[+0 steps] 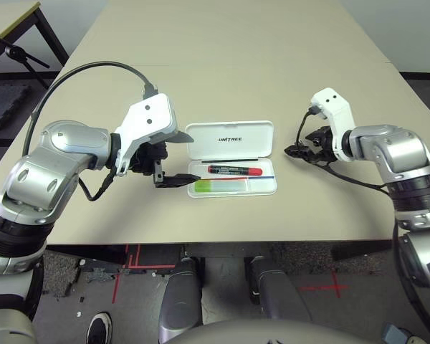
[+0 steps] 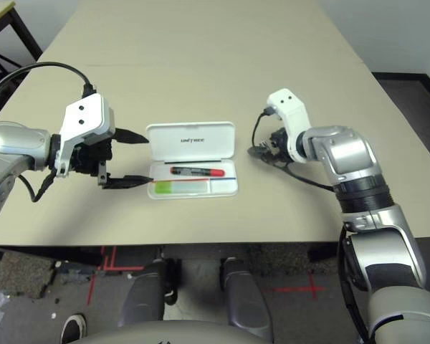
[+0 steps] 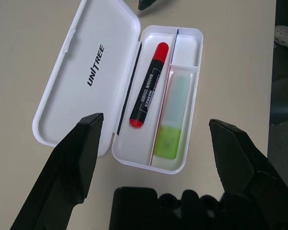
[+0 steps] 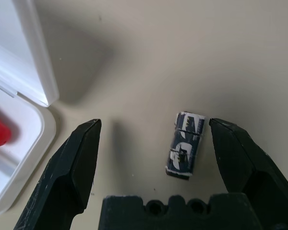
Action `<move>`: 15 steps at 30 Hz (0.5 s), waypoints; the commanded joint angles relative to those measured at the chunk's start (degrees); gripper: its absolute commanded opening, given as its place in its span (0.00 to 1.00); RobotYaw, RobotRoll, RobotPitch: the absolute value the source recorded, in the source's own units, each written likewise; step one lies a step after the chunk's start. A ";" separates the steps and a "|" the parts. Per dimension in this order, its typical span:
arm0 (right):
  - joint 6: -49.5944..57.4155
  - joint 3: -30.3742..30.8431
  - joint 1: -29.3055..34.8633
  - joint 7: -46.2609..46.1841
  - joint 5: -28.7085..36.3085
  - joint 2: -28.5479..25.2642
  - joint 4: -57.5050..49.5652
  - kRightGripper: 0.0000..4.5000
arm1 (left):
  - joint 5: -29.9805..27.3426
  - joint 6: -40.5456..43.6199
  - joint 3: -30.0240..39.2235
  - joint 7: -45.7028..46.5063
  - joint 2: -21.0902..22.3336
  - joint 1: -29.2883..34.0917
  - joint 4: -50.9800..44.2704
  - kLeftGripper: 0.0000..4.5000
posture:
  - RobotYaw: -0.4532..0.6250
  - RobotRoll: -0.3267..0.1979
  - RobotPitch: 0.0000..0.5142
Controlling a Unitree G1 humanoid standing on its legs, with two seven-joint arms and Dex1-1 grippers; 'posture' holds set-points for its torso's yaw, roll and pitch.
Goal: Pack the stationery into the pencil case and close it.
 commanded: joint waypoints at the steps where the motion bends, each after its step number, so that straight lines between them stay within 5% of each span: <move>1: -2.67 1.39 -0.96 -0.75 -1.84 1.26 4.62 1.00 | -0.04 0.57 -0.53 0.60 0.47 0.05 -0.62 0.99 | 0.40 0.62 0.29; 10: -4.76 2.35 -1.27 0.30 -3.72 1.90 9.47 1.00 | -0.04 0.82 -0.80 1.46 0.29 0.16 -0.96 0.99 | 0.41 0.62 0.29; 15: -4.58 2.31 -1.57 1.12 -4.47 1.35 9.40 0.61 | -0.05 0.79 -0.90 1.75 0.28 0.19 -0.89 1.00 | 0.40 0.62 0.29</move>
